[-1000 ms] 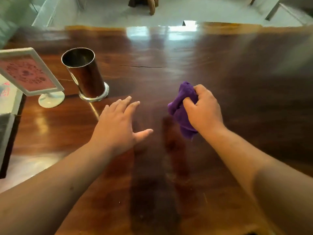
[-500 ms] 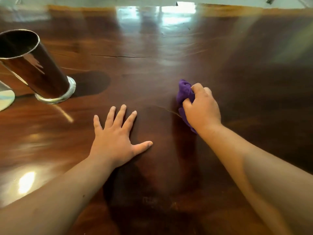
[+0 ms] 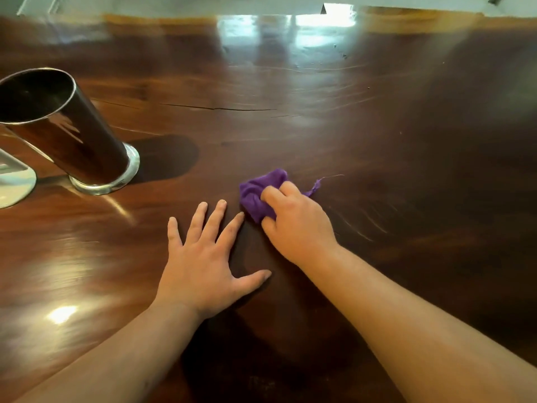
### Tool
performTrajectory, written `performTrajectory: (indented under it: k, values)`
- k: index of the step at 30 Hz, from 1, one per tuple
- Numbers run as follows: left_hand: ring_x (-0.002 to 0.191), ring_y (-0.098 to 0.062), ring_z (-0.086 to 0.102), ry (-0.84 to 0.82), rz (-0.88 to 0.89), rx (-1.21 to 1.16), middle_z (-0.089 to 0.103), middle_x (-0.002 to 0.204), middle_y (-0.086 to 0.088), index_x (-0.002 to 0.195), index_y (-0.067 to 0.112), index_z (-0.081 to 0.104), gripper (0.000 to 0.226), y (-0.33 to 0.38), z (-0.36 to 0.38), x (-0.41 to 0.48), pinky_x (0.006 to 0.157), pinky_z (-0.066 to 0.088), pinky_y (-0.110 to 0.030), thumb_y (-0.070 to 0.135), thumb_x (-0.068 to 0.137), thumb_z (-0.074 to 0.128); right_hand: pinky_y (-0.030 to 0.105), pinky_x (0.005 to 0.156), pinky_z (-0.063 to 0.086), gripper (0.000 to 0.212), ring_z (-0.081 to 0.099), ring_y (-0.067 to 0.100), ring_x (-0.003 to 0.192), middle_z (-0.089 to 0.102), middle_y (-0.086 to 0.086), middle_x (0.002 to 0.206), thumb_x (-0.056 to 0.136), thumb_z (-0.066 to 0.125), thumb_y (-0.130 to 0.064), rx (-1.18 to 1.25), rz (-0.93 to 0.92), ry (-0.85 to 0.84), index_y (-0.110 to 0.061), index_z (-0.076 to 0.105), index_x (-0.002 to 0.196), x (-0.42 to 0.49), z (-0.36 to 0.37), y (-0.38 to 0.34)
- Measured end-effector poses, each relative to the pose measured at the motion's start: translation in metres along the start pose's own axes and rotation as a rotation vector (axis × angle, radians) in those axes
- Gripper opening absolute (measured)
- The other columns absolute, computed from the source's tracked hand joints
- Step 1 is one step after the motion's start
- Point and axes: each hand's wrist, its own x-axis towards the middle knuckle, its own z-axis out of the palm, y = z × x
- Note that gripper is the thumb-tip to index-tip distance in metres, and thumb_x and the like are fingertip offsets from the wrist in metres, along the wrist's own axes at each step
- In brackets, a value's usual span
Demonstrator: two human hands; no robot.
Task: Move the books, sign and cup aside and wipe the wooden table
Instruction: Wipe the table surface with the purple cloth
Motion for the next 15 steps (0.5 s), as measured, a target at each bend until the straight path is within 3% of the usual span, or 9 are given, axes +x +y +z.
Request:
performTrajectory:
  k: [2,4,7,10,12,15]
  values:
    - [0.159,-0.027,0.006,-0.006,-0.007,-0.007,0.024,0.171,0.0,0.16,0.038,0.033,0.108,0.001,-0.001,0.0,0.12,0.008,-0.071,0.102,0.073,0.03,0.031,0.056,0.042,0.024,0.056,0.02,0.073,0.05,-0.007,0.096,0.084,0.069,-0.029,-0.043,0.0,-0.044,-0.032,0.054,0.103,-0.021,-0.011,0.018]
    - [0.159,-0.027,0.006,-0.009,-0.009,-0.015,0.024,0.171,0.0,0.159,0.039,0.033,0.108,0.001,-0.002,-0.001,0.12,0.008,-0.071,0.103,0.072,0.03,0.037,0.059,0.047,0.022,0.063,0.034,0.078,0.055,0.001,0.099,0.082,0.068,-0.028,-0.108,0.066,-0.033,-0.028,0.056,0.1,-0.033,-0.028,0.048]
    - [0.159,-0.026,0.006,-0.002,-0.003,-0.029,0.024,0.171,0.0,0.16,0.039,0.033,0.108,0.001,-0.003,-0.002,0.12,0.008,-0.071,0.102,0.073,0.03,0.047,0.067,0.052,0.015,0.063,0.044,0.085,0.055,0.011,0.103,0.088,0.063,-0.025,-0.174,0.297,0.004,-0.024,0.053,0.099,-0.023,-0.054,0.1]
    - [0.159,-0.026,0.006,0.004,-0.004,-0.034,0.025,0.171,0.0,0.159,0.039,0.033,0.108,0.001,-0.003,-0.001,0.119,0.008,-0.072,0.102,0.073,0.031,0.046,0.07,0.048,0.008,0.06,0.044,0.085,0.053,0.016,0.108,0.096,0.055,-0.023,-0.188,0.487,0.03,-0.022,0.052,0.103,0.012,-0.063,0.121]
    - [0.159,-0.027,0.007,0.003,0.0,-0.03,0.025,0.17,0.0,0.159,0.038,0.034,0.107,0.001,-0.002,-0.001,0.119,0.008,-0.072,0.102,0.073,0.032,0.046,0.073,0.044,0.012,0.061,0.048,0.093,0.052,0.019,0.111,0.095,0.054,-0.021,-0.197,0.502,0.044,-0.019,0.054,0.108,0.03,-0.053,0.108]
    - [0.159,-0.027,0.007,0.0,-0.005,-0.025,0.025,0.17,0.0,0.159,0.038,0.034,0.108,0.001,-0.002,-0.001,0.119,0.009,-0.072,0.102,0.072,0.032,0.044,0.07,0.041,0.016,0.061,0.045,0.097,0.053,0.018,0.111,0.091,0.056,-0.019,-0.167,0.352,0.026,-0.018,0.054,0.108,0.036,-0.027,0.055]
